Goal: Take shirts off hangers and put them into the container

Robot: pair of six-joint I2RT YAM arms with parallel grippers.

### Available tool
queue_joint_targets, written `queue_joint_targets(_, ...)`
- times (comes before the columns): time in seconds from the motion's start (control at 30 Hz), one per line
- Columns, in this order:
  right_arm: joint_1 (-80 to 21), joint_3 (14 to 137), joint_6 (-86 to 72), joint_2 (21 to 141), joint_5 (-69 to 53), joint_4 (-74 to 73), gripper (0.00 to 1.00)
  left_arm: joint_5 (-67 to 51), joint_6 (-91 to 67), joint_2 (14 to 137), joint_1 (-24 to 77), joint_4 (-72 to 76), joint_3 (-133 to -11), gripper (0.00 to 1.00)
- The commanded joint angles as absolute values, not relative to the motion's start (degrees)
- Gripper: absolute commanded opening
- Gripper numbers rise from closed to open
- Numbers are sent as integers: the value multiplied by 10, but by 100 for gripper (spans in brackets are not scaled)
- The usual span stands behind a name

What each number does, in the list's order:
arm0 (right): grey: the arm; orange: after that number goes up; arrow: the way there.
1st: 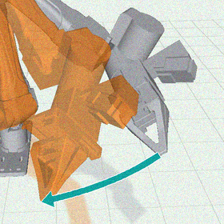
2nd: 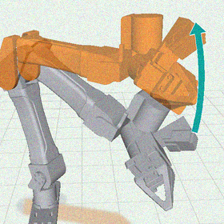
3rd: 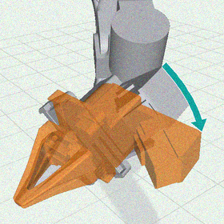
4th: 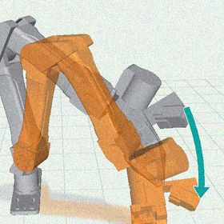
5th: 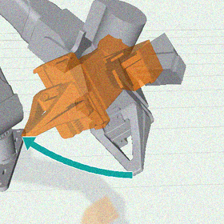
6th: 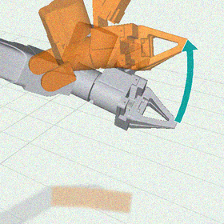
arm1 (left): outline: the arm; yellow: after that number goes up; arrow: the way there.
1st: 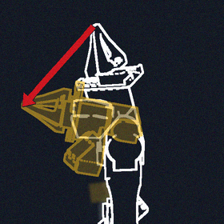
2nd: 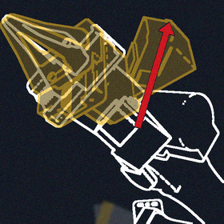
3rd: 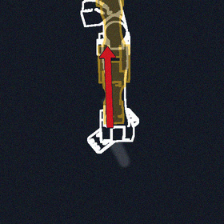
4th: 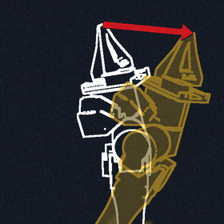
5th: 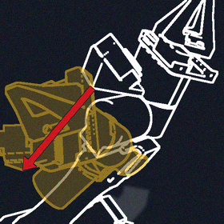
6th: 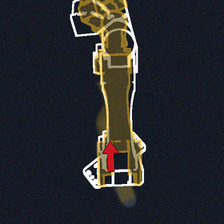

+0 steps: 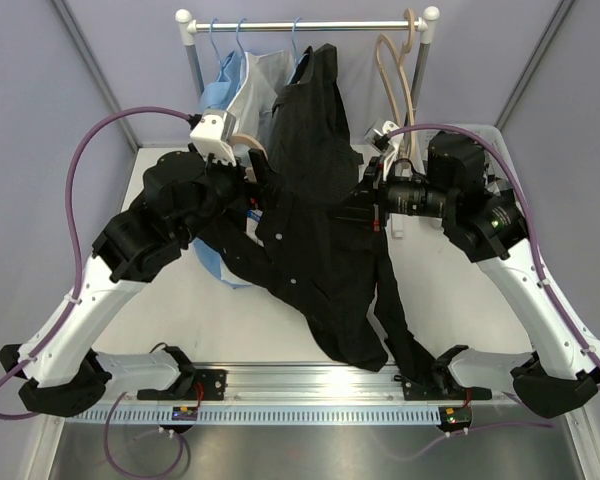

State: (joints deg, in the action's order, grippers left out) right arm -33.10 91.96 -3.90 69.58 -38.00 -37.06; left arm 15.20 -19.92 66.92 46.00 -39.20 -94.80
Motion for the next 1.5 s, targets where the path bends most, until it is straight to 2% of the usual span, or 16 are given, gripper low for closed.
queue_joint_targets(0.0, -339, 922, -48, 681, -378, -308, 0, 163, -205, 675, 458, -354, -980, 87)
queue_joint_targets(0.2, -340, 911, -67, 677, -380, -280, 0, 149, -214, 676, 458, -354, -970, 68)
queue_joint_targets(0.4, -340, 909, -81, 681, -384, -258, 0, 140, -232, 673, 459, -352, -957, 60)
queue_joint_targets(0.5, -342, 904, -84, 686, -390, -252, 0, 140, -229, 669, 458, -340, -951, 48)
queue_joint_targets(0.53, -344, 904, -84, 686, -391, -252, 0, 140, -226, 667, 459, -333, -947, 40)
queue_joint_targets(0.63, -345, 891, -84, 686, -395, -250, 0, 142, -218, 659, 458, -320, -938, 26)
queue_joint_targets(0.73, -345, 875, -80, 679, -395, -250, 0, 144, -204, 637, 458, -286, -909, 3)
queue_joint_targets(0.77, -345, 870, -78, 678, -395, -250, 0, 143, -198, 637, 458, -276, -909, 0)
queue_joint_targets(1.13, -345, 759, -60, 660, -355, -250, 0, 153, -156, 550, 459, -136, -789, 0)
queue_joint_targets(1.3, -345, 731, -42, 657, -319, -265, 1, 168, -150, 544, 458, -120, -781, 0)
queue_joint_targets(1.4, -345, 717, -40, 656, -307, -269, 12, 183, -148, 540, 458, -107, -773, 0)
queue_joint_targets(1.43, -345, 716, -42, 655, -306, -269, 32, 181, -146, 540, 458, -97, -768, 0)
queue_joint_targets(1.47, -345, 717, -44, 653, -305, -272, 44, 179, -142, 539, 459, -91, -757, 0)
